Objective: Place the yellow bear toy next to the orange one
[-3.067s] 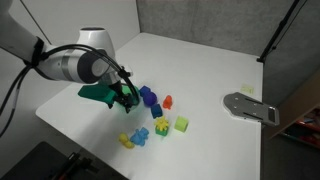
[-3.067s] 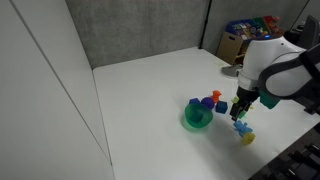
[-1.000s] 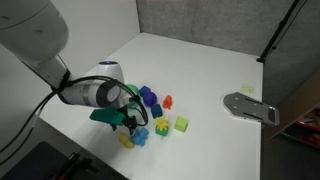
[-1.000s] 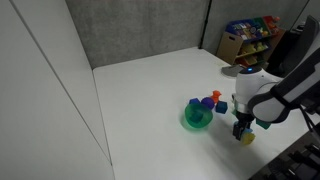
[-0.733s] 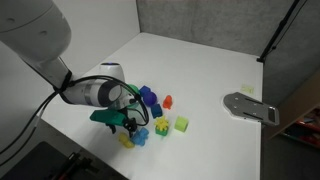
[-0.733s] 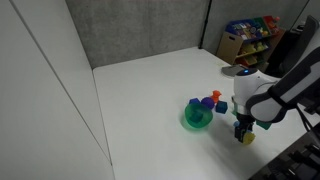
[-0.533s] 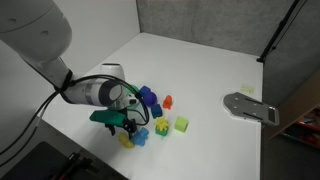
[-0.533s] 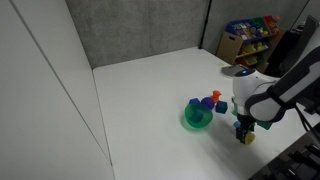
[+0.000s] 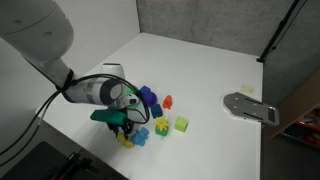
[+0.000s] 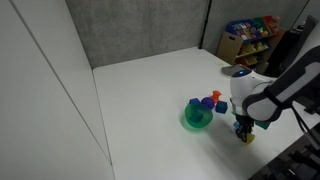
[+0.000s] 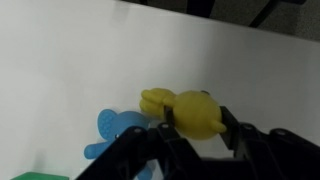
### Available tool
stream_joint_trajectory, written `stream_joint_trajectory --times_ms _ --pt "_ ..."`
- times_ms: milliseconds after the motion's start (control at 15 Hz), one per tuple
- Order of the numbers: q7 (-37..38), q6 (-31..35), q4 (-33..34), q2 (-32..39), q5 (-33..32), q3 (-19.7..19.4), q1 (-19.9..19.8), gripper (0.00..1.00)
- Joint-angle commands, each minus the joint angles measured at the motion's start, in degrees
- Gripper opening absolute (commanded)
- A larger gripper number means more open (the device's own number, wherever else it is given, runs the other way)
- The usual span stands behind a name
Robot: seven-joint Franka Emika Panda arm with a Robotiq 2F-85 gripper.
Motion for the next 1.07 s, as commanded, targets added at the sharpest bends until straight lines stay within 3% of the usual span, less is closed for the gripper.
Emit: stream_joint_trajectory --times_ms 0,467,1000 --pt "-0.8 -0.3 0.2 -1.0 -1.0 0.4 -0.5 0.21" --pt "-2.1 -1.7 0.6 -6.1 1.6 1.8 -2.8 0.18" --pt "-4.0 -2.6 7.5 -9.1 9.1 4.9 -6.3 0.18"
